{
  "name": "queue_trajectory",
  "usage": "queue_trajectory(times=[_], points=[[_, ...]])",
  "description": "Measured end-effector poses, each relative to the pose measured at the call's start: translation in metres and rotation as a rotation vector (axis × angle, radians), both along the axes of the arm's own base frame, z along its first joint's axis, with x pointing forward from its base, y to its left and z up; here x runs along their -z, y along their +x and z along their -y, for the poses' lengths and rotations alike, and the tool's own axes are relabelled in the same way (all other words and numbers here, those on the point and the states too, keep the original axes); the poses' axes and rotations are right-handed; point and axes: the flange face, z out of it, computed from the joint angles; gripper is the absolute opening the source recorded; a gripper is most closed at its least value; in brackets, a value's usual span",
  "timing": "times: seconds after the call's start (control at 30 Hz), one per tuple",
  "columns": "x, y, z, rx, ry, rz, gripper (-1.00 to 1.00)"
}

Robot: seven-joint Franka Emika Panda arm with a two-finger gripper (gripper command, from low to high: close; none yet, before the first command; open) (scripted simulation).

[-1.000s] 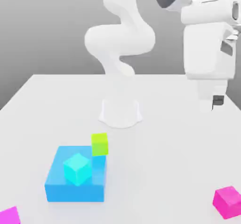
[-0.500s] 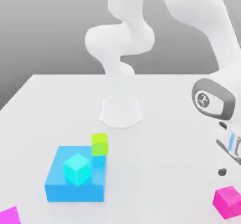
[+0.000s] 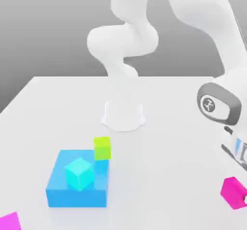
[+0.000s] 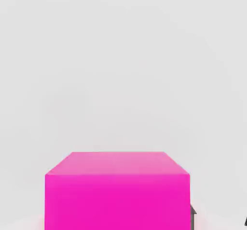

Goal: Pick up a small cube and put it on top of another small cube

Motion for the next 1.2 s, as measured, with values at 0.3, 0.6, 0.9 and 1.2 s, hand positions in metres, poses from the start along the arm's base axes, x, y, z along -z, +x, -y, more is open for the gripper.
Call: queue_trajectory(times=[0.3,0.6,0.9,1.2], points=[[-0.066,-0.015,0.156,0.264,-0.113,0.047,-1.0],[-0.104,-0.083,0.253,0.48,-0.088,0.042,-1.0],[-0.094,-0.157,0.301,0.645,0.047,-0.002,-1.0],[-0.037,-0.161,0.302,0.651,0.054,-0.004,1.0]])
